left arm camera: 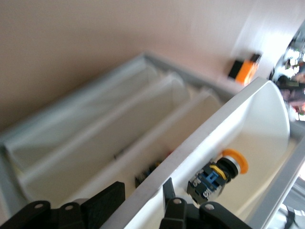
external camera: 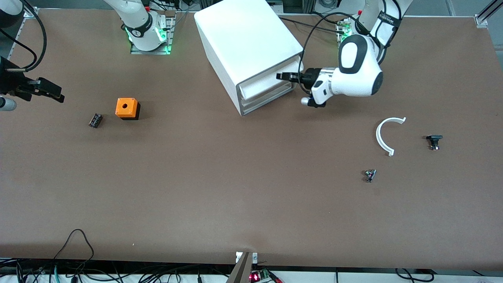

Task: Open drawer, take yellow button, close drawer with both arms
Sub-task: 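Pull the drawer open with the left gripper while the right gripper advances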

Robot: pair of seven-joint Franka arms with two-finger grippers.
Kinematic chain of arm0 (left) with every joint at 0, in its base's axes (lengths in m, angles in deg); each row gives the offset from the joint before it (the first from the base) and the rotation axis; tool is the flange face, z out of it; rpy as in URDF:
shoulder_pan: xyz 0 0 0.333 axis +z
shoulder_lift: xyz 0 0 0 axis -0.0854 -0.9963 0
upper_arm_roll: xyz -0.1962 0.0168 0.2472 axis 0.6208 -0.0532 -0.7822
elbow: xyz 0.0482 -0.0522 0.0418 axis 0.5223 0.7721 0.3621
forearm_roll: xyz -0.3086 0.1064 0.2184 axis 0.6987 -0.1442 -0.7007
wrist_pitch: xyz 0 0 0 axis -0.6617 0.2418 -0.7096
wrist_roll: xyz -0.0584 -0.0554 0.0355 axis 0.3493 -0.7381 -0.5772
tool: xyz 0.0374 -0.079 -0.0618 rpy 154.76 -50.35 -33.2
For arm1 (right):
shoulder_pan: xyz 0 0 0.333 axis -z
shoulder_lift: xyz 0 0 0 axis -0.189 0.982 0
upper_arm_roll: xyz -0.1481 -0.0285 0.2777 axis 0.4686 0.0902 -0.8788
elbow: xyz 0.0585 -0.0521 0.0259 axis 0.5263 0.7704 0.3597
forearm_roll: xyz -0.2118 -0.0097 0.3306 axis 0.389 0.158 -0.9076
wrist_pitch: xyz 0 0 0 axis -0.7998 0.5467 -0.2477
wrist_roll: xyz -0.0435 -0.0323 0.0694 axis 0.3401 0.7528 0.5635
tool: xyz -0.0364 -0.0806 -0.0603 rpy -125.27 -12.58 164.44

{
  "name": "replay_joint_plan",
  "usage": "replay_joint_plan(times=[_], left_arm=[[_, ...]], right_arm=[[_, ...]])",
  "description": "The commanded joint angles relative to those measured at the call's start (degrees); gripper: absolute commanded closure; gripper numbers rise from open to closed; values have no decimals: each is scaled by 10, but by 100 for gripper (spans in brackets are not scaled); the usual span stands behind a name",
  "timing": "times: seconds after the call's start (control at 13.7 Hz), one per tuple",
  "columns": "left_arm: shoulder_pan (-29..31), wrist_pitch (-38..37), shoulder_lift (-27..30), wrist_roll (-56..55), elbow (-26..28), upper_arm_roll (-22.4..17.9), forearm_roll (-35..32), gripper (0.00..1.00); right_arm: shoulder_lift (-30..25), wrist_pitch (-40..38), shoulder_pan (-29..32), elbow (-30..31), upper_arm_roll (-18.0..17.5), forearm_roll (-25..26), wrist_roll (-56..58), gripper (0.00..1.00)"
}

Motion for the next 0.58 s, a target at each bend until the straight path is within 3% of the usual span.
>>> replay_joint_plan(times=[0.0, 0.22, 0.29, 0.51], left_arm=[[2, 85, -4, -16, 6, -37, -43, 100], [3, 83, -5, -22, -25, -80, -44, 100], [3, 83, -3, -18, -24, -81, -44, 1], [3, 119, 6, -18, -26, -82, -45, 0]], right_arm=[[19, -7, -1, -16, -4, -13, 11, 0], [19, -7, -28, -15, -5, -23, 11, 0], [20, -5, -41, -15, -5, -26, 10, 0], [23, -5, -91, -15, -6, -42, 12, 0]])
